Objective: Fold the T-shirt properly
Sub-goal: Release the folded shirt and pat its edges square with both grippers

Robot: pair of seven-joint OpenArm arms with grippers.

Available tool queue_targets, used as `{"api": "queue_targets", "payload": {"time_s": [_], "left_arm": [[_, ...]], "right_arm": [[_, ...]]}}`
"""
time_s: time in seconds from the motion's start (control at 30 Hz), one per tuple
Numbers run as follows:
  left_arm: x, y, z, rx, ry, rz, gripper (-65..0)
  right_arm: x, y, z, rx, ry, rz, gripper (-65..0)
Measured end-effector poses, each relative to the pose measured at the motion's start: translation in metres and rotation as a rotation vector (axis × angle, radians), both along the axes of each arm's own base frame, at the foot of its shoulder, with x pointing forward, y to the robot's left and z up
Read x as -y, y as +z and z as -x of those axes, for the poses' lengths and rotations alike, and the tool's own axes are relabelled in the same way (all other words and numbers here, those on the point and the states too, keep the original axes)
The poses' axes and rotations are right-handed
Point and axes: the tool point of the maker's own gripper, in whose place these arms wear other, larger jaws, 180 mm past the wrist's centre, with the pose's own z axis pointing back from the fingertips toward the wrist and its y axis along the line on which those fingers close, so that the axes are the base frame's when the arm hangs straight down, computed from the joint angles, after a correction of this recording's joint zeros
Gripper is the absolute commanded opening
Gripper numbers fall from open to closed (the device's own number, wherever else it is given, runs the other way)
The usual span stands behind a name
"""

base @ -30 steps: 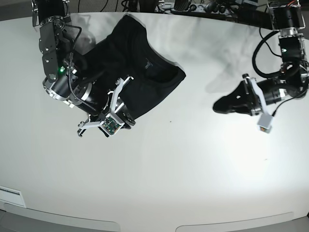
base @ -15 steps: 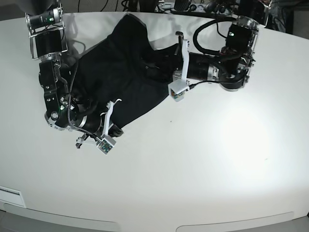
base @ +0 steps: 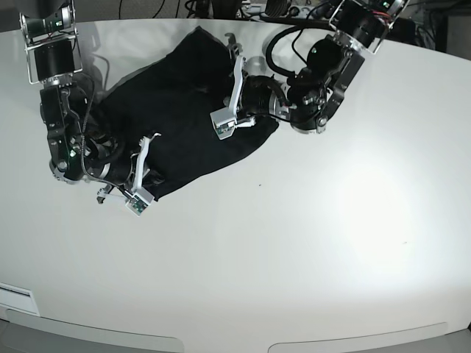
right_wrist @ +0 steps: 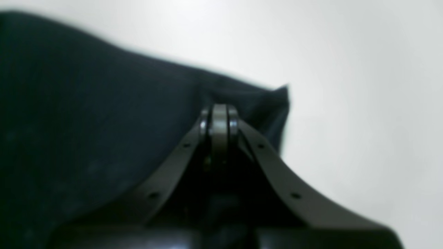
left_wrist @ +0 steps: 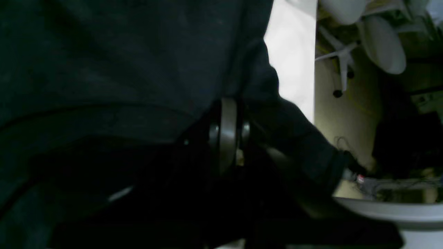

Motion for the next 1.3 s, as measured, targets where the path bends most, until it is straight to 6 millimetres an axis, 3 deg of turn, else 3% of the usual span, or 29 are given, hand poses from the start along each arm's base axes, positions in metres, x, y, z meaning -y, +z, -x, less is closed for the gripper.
{"api": "queue_targets", "payload": {"time_s": [0.17,0.33,0.47,0.57,0.67,0.77,0.87,0.93,1.03,1.13,1.3], "left_arm": [[-0.021,0.001,-0.047,0.056,0.039,-0.055,-65.0],[-0.041,0.008,-0.090,0.147,0.084,-0.104,-65.0],[-0.051,0.023,-0.140,0.261,0.136,-0.144,-65.0],[-0.050,0.048,-0.170,0.341,0.150,-0.147,-65.0],[-0.051,0.078,-0.193,0.389,0.150,-0.147,-65.0],[-0.062,0.120,-0.206,0.345,0.186,-0.070,-65.0],[-0.084,0.155,-0.200,0.252,0.226,0.085,-65.0],[-0.113,0.144,-0.192,0.166,0.297,0.101,-65.0],[-0.144,0.088,-0.162,0.037,0.355,0.004,-65.0],[-0.144,0.046,-0.139,-0.047,0.384,-0.076,-65.0],[-0.158,0.015,-0.139,0.016,0.490,-0.149,-65.0]], "right_arm": [[0.026,-0.006,0.025,-0.039,-0.022,0.033,-65.0],[0.037,-0.007,0.061,-0.068,-0.065,0.087,-65.0],[0.026,0.000,0.086,-0.074,-0.082,0.091,-65.0],[0.008,0.007,0.098,-0.031,-0.098,0.086,-65.0],[0.010,0.027,0.082,0.054,-0.187,0.056,-65.0],[0.042,0.048,0.056,0.151,-0.307,0.072,-65.0],[0.067,0.048,0.056,0.133,-0.383,0.102,-65.0],[0.077,0.043,0.064,0.079,-0.415,0.116,-65.0],[0.077,0.034,0.082,-0.003,-0.392,0.104,-65.0],[0.068,0.025,0.099,-0.051,-0.351,0.077,-65.0],[0.051,0.015,0.128,-0.134,-0.313,0.000,-65.0]]}}
